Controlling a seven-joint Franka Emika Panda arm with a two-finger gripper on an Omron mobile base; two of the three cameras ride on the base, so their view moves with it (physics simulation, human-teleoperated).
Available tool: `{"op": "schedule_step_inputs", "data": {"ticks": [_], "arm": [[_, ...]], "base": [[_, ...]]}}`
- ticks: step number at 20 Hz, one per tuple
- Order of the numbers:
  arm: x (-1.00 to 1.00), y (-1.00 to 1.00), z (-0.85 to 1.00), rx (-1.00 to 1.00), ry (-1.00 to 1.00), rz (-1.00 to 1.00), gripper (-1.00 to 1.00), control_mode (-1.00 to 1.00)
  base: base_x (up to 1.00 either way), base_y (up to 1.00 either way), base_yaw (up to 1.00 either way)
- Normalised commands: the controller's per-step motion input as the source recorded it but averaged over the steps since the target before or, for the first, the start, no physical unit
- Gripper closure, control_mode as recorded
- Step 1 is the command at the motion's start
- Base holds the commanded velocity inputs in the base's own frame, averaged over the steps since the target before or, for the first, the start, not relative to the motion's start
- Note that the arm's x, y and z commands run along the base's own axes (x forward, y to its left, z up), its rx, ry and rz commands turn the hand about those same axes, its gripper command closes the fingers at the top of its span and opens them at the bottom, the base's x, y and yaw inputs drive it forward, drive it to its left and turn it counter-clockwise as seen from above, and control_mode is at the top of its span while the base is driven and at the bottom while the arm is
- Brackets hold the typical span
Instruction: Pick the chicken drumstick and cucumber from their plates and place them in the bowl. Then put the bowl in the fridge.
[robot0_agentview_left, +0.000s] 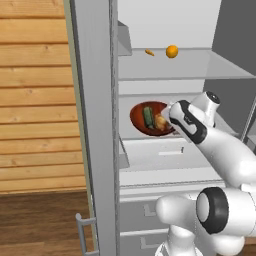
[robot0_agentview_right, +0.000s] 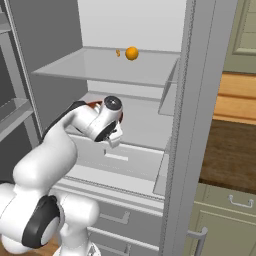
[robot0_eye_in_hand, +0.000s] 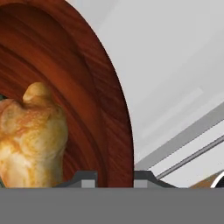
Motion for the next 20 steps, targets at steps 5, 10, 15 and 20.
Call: {"op": "schedule_step_inputs", "data": {"ticks": [5,10,15,20], "arm": [[0.26,0.0,-0.07,0.0,-0.01,-0.08,1.0,-1.0],[0.38,0.0,-0.07,0.0,0.0,-0.07,1.0,-1.0],[0.37,0.0,0.0,0.0,0.0,-0.06,1.0,-1.0],[0.15,0.0,0.0,0.0,0.0,-0.05,1.0,-1.0]], "base": [[0.0,0.0,0.0],[0.0,0.0,0.0],[0.0,0.0,0.0],[0.0,0.0,0.0]]}}
